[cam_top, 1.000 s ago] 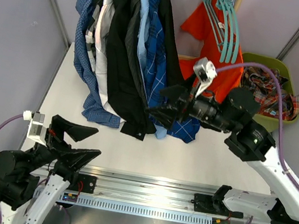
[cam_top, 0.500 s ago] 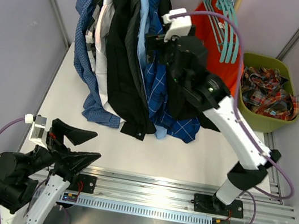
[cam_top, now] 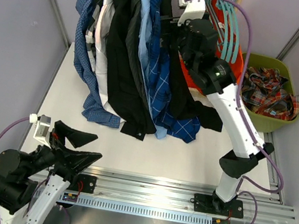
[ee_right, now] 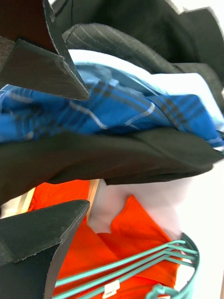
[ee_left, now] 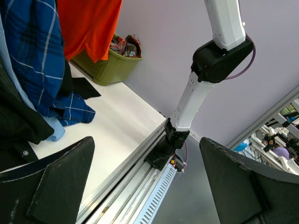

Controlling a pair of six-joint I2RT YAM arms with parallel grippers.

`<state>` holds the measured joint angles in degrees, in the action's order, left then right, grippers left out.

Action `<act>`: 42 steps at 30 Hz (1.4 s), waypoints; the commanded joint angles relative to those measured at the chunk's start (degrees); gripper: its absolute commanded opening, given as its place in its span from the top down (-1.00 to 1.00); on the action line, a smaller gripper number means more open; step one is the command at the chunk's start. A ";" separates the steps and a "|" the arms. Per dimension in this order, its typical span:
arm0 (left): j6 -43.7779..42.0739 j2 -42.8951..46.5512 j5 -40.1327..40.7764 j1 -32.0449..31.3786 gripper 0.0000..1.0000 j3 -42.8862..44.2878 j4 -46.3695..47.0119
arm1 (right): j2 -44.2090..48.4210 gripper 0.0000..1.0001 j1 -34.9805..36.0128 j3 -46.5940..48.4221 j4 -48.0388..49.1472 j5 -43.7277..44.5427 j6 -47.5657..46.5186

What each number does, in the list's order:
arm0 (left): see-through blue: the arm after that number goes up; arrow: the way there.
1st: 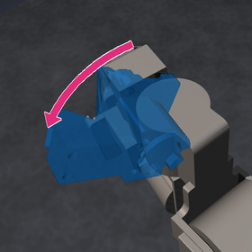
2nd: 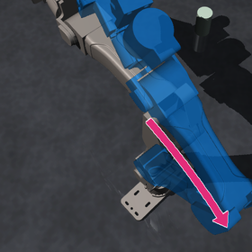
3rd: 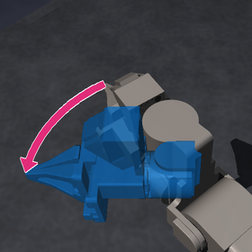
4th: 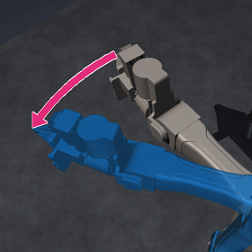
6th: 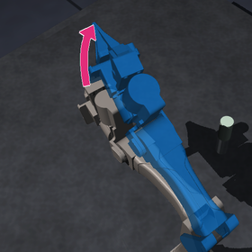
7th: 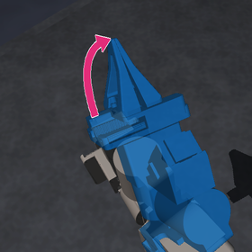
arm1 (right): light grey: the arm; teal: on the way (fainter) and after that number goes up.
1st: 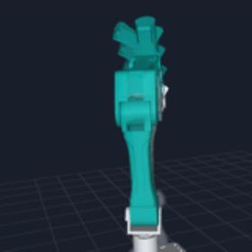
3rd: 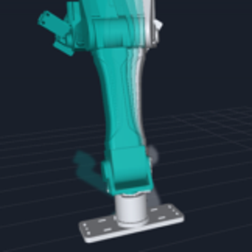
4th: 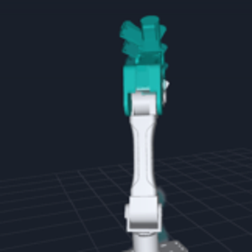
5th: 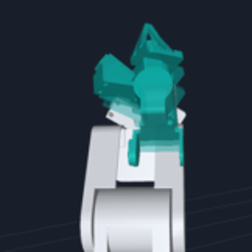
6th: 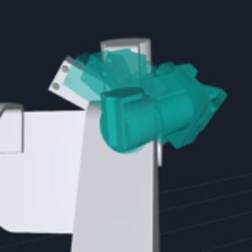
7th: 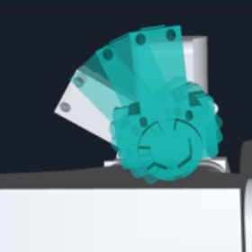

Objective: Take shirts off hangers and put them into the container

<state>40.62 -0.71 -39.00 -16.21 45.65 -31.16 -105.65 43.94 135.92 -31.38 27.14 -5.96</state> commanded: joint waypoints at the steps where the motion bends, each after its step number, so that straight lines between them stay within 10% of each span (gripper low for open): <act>1: 0.77 9.59 -0.20 0.30 -0.98 0.50 0.48 | 5.36 -0.88 -3.15 1.19 -1.14 -10.77 4.28; 14: 0.86 9.50 -0.28 0.30 -0.98 0.23 0.66 | -2.72 -0.82 -9.58 10.95 -10.03 -29.24 10.00; 42: -0.54 9.59 0.16 0.30 -0.98 2.08 -2.42 | -13.09 -0.03 -9.58 18.59 -11.24 -18.69 9.91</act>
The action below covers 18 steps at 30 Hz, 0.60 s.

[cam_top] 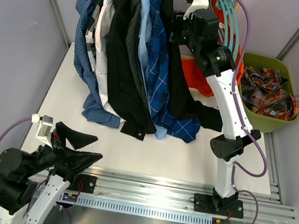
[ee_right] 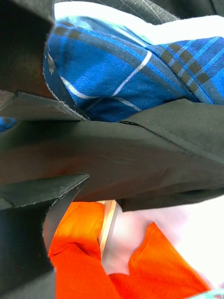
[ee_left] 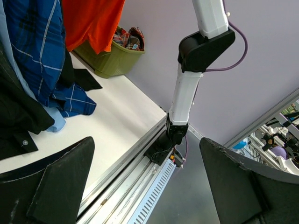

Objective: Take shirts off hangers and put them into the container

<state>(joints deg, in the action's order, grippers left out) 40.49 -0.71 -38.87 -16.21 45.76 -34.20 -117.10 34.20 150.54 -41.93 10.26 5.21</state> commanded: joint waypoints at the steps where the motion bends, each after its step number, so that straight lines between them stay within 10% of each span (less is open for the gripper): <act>1: -0.41 9.59 0.02 0.30 -0.98 2.14 0.36 | -2.16 -0.01 0.17 4.23 -0.61 -2.09 -1.26; 7: -0.59 9.59 0.46 0.30 -0.98 3.20 -0.78 | -3.22 0.16 0.17 3.71 1.32 -2.44 -2.05; 13: -0.67 9.59 0.90 0.30 -0.98 4.16 -1.84 | -3.58 1.00 0.17 3.62 3.43 -0.51 -2.93; 18: -1.03 9.59 1.17 0.30 -0.98 4.69 -2.98 | -0.42 1.00 0.17 0.29 6.85 3.00 -4.59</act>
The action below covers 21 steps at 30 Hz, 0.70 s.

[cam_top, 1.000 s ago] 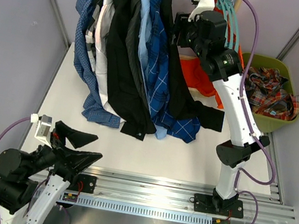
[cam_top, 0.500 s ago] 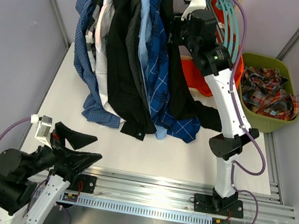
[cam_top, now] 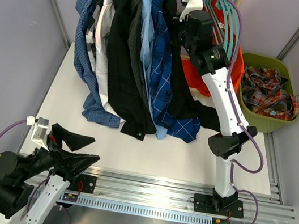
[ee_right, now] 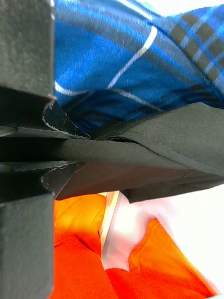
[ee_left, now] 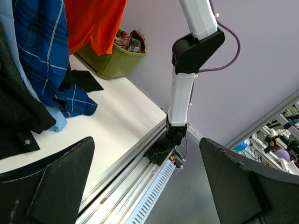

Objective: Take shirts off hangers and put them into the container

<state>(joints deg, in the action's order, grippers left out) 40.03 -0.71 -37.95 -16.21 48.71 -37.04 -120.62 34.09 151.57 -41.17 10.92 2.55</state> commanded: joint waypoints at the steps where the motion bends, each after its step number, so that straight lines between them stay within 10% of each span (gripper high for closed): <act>1: -0.57 9.59 0.16 0.30 -0.98 1.83 -0.14 | 5.20 1.00 0.28 -3.10 7.23 4.18 -2.19; 21: 0.13 8.53 0.69 0.30 -0.98 0.43 3.54 | 38.84 1.00 0.28 -38.08 42.64 9.75 -9.49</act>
<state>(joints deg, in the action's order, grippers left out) 39.92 -0.71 -37.23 -16.21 48.95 -37.23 -91.68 34.20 117.54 -13.17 21.74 -7.46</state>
